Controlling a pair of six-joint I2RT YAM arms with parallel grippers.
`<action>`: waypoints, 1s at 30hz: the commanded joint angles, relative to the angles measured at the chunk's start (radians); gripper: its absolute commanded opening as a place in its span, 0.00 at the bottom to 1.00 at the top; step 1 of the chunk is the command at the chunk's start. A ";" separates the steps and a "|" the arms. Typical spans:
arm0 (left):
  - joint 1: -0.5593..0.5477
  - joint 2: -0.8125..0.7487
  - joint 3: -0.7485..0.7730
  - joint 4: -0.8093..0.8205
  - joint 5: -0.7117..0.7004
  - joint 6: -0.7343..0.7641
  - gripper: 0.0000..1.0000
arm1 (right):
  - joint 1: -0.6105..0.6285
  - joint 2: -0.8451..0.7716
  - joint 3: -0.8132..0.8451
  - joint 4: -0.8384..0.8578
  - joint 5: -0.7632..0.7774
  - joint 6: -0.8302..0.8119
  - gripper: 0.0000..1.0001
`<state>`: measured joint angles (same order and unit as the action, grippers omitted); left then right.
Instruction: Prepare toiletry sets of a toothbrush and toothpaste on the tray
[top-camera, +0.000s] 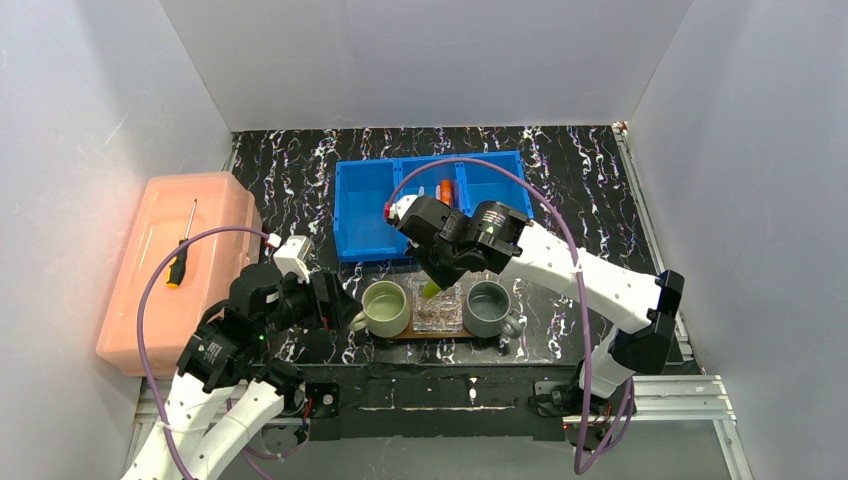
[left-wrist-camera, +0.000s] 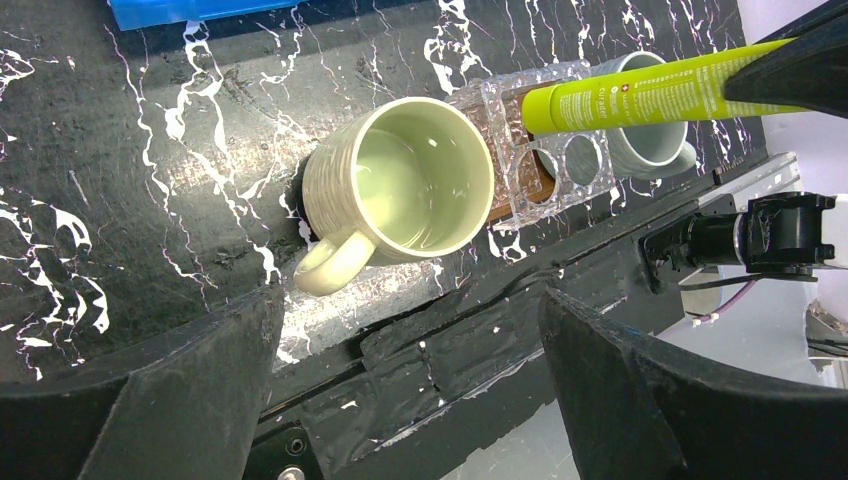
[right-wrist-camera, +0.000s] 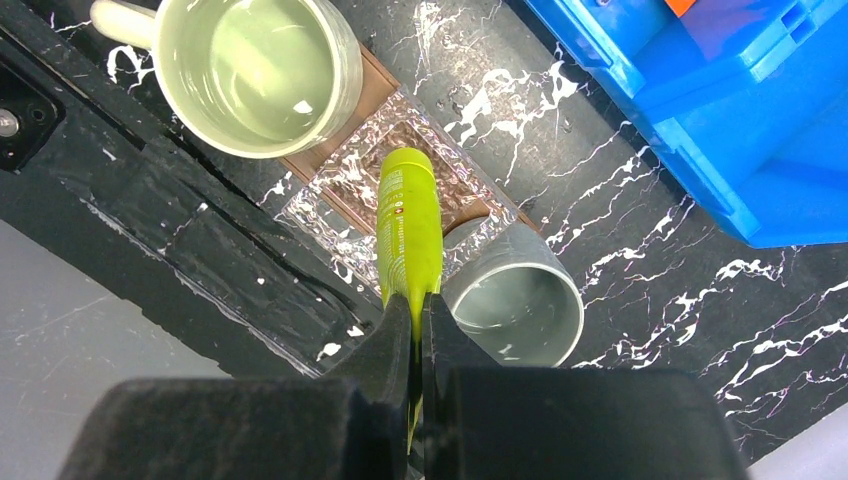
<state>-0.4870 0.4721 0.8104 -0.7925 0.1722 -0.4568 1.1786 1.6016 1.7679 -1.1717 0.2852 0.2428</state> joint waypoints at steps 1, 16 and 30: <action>0.004 0.005 -0.007 0.006 0.008 0.006 0.98 | 0.004 0.007 -0.007 0.044 -0.001 -0.013 0.01; 0.004 0.012 -0.007 0.009 0.016 0.009 0.98 | 0.004 0.076 -0.008 0.054 -0.018 -0.032 0.01; 0.004 0.014 -0.009 0.010 0.016 0.009 0.98 | 0.005 0.134 -0.029 0.087 -0.017 -0.064 0.01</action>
<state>-0.4870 0.4770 0.8104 -0.7921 0.1768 -0.4568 1.1786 1.7229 1.7508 -1.1225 0.2676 0.2031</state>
